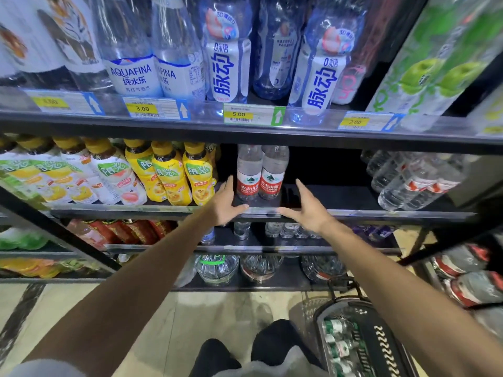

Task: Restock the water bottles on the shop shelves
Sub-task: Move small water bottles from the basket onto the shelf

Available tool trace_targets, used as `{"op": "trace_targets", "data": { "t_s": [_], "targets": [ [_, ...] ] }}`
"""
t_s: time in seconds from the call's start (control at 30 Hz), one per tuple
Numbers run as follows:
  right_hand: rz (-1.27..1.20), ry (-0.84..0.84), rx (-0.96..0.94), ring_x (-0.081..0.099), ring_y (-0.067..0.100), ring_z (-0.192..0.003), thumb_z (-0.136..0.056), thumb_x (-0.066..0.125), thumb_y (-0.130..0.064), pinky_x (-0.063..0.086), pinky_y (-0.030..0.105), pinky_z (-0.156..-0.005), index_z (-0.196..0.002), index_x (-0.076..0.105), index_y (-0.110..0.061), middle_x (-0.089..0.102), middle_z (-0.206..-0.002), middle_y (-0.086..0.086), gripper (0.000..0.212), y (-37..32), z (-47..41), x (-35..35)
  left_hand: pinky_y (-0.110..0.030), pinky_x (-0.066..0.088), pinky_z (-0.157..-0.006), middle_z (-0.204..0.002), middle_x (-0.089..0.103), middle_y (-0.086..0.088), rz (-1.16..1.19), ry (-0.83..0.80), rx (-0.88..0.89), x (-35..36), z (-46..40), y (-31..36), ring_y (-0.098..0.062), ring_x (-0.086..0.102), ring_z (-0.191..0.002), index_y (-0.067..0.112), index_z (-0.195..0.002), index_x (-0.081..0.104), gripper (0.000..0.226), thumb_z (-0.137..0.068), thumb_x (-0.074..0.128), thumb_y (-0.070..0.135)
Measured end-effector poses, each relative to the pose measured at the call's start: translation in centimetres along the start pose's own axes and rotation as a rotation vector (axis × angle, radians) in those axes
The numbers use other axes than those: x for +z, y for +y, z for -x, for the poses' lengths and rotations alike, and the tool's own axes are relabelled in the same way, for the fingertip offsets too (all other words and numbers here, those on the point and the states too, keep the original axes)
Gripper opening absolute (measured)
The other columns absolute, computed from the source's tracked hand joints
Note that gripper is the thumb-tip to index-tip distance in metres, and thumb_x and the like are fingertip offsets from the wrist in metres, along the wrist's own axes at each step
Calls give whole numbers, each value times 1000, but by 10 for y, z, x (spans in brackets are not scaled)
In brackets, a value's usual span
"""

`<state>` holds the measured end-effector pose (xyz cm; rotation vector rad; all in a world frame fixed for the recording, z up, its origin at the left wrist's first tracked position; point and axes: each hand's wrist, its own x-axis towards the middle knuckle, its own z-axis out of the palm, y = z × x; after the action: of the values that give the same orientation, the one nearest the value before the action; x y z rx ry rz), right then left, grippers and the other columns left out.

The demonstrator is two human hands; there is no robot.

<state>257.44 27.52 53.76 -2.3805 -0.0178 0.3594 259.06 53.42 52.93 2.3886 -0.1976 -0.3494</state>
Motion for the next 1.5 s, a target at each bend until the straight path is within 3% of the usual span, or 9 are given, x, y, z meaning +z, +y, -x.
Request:
{"op": "trace_targets", "data": {
  "t_s": [0.2,0.47,0.57,0.67,0.73,0.8,0.93,1.27,1.5],
  "targets": [
    [105,76,-57,20,15,-155,-96,67,-43,19,32,-126,-161,27,-21,22,-169,-2,80,38,84,-18,-46,30,-121,-151,40,-34,-277,35,408,2,53,0,-46,40,-142,-17,-145,36,79,-84,80,6],
    [237,12,110,31,22,-151,-100,61,-43,24,35,-124,-158,34,-16,34,-164,6,69,125,207,-15,-62,35,-115,-146,50,-29,-644,-130,670,64,91,49,-51,44,-138,-6,-135,59,72,-76,88,21],
    [173,-38,252,40,22,-145,-100,58,-49,32,33,-120,-157,35,-19,38,-161,6,68,178,273,-7,-59,41,-112,-145,53,-27,-691,-296,704,120,107,81,-49,48,-136,-5,-132,62,74,-73,90,30],
    [32,2,430,43,22,-144,-100,56,-54,36,35,-117,-157,36,-23,38,-161,4,68,227,349,5,-50,63,-77,-111,75,-20,-779,-394,917,201,135,112,-41,73,-101,2,-105,79,61,-58,96,37],
    [-51,19,515,40,22,-146,-100,57,-52,34,35,-118,-157,36,-22,38,-161,4,68,256,400,18,-33,60,-74,-101,78,-9,-810,-459,1012,254,155,132,-29,74,-96,11,-96,82,44,-81,74,51],
    [-157,58,606,42,24,-144,-98,61,-48,36,34,-116,-154,39,-17,43,-158,8,67,286,443,30,-27,55,-80,-106,77,-6,-836,-570,1045,305,166,155,-23,71,-101,14,-98,80,59,-100,36,52],
    [-288,139,835,44,26,-144,-103,59,-33,38,33,-116,-155,38,-11,44,-158,7,60,322,511,43,-32,22,-120,-164,29,-7,-838,-843,851,378,189,187,-24,29,-151,13,-155,36,62,-102,50,42],
    [-483,262,1082,54,24,-134,-98,64,-45,46,35,-106,-148,51,-22,56,-149,4,56,386,518,57,-34,34,-115,-152,44,-8,-931,-985,893,488,120,242,-27,42,-142,13,-147,43,55,-97,57,31],
    [-571,293,1254,60,23,-124,-95,66,-42,47,32,-99,-146,50,-24,59,-140,0,56,478,442,109,-43,13,-126,-168,17,-10,-1132,-1121,1019,616,32,195,-29,17,-155,15,-161,12,71,-103,43,41]
  ]
}}
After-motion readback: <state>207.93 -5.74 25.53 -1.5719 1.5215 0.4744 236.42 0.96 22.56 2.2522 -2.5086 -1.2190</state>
